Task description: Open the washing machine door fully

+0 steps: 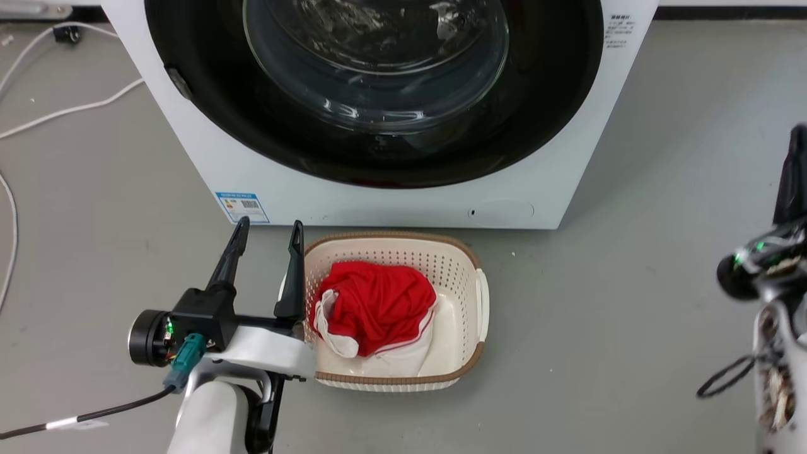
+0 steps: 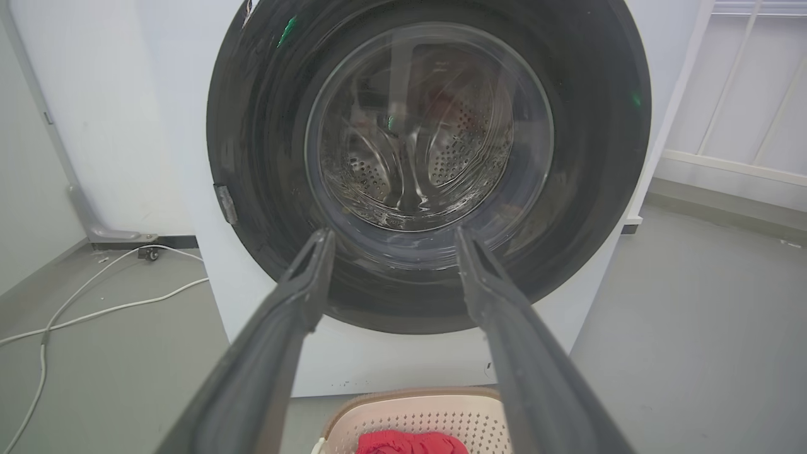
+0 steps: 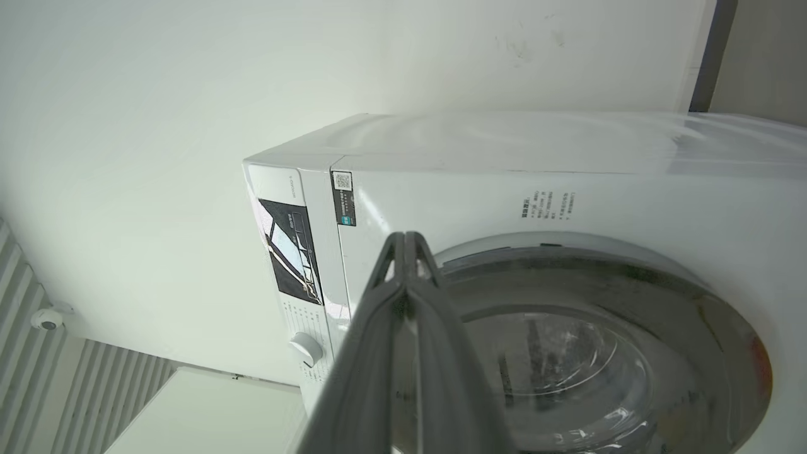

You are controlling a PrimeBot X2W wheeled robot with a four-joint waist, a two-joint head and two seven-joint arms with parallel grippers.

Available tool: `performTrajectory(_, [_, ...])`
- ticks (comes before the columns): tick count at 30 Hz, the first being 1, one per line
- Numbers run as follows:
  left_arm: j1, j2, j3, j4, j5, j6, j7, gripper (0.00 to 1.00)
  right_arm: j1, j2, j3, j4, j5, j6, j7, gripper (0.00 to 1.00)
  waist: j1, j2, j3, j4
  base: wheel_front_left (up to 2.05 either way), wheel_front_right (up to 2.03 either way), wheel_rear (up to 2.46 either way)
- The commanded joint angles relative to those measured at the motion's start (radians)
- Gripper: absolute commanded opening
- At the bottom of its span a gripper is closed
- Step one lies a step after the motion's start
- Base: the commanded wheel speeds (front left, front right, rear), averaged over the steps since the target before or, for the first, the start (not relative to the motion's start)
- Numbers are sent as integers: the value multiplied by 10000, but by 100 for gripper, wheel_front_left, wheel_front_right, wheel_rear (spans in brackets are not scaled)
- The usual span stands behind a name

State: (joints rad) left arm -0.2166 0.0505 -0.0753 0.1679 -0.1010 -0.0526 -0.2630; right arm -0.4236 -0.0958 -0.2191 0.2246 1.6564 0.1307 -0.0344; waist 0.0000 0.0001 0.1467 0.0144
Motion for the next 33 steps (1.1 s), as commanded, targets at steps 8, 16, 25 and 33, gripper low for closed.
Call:
performTrajectory(8, [-588,-6,-22,-255,-9,-25,-25,100,-2736,-1475,626,1920,299,0,1352,0,0,-1,923,54,0,0,0])
performTrajectory(16, [-1065,-6,-115,-659,-16,21,-25,100,-5833,-2814,2181,4240,-311,-1,3196,0,0,-1,1821,261,0,0,0])
performTrajectory(25, [-1437,-7,-277,-1173,-15,84,-25,100,-8021,-2876,3550,6162,-1268,0,4419,0,0,-1,2524,390,0,0,0])
performTrajectory(33, [-1664,-7,-427,-1361,-39,88,-25,100,-9101,-2622,4024,7168,-1900,0,4521,0,0,-1,3050,521,0,0,0])
